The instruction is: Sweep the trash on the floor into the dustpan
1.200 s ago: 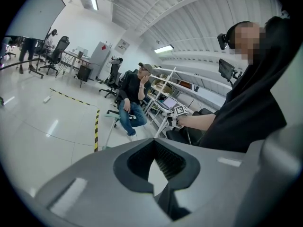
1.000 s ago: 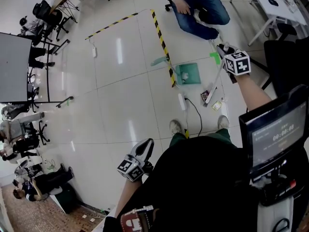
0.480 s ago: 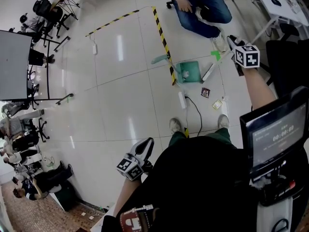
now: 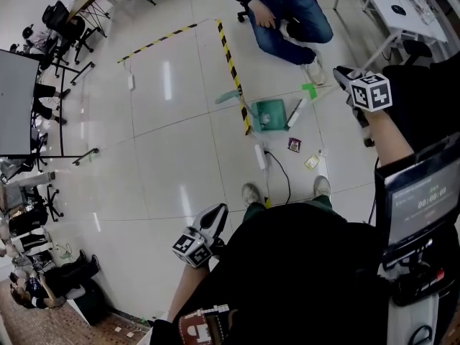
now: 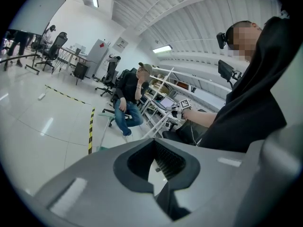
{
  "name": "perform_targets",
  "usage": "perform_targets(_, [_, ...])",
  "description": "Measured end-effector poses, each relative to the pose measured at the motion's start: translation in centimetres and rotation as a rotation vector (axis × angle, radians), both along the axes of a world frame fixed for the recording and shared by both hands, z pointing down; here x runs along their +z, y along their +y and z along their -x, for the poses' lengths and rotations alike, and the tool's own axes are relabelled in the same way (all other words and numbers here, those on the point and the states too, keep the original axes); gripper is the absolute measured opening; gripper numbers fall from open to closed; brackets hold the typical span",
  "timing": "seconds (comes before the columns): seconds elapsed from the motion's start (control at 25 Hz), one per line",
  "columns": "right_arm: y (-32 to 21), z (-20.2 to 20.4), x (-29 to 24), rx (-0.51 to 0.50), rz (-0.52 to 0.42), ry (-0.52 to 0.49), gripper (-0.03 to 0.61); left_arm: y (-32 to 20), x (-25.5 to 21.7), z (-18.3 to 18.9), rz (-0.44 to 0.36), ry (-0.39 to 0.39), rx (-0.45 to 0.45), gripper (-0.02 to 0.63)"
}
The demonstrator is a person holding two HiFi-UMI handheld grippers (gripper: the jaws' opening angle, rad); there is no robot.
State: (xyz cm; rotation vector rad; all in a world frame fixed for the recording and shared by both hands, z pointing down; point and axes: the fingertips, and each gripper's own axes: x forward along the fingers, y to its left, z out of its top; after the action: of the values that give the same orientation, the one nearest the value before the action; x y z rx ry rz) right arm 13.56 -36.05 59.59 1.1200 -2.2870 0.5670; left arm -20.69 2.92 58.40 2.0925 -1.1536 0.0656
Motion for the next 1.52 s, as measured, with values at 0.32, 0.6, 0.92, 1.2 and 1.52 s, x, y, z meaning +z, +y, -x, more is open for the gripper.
perform_targets(0.32, [2.2,0.9,4.2,0.062,0.175,-0.022,0.046,-1.5,2.5,-2.0,0.002,0.027,0.012,-0.005])
perform_targets(0.6, [1.9,-2.2,9.1,0.325,0.307,0.010,0.048,-0.5,1.6,-0.4,0.005,0.035,-0.018,-0.005])
perform_targets(0.92, [-2.2,-5.4,8.2,0.521,0.225,-0.048,0.048,0.5,0.2,0.3,0.031,0.015,-0.050,-0.005])
perform_targets(1.2, [-4.2,-7.7,5.9,0.588,0.085,-0.115,0.044,1.2,-0.4,1.1,0.035,0.000,-0.051,-0.005])
perform_targets(1.52, [-4.5,-6.7,4.2,0.425,-0.057,-0.067,0.043,0.8,0.1,0.4,0.033,0.001,-0.023,-0.005])
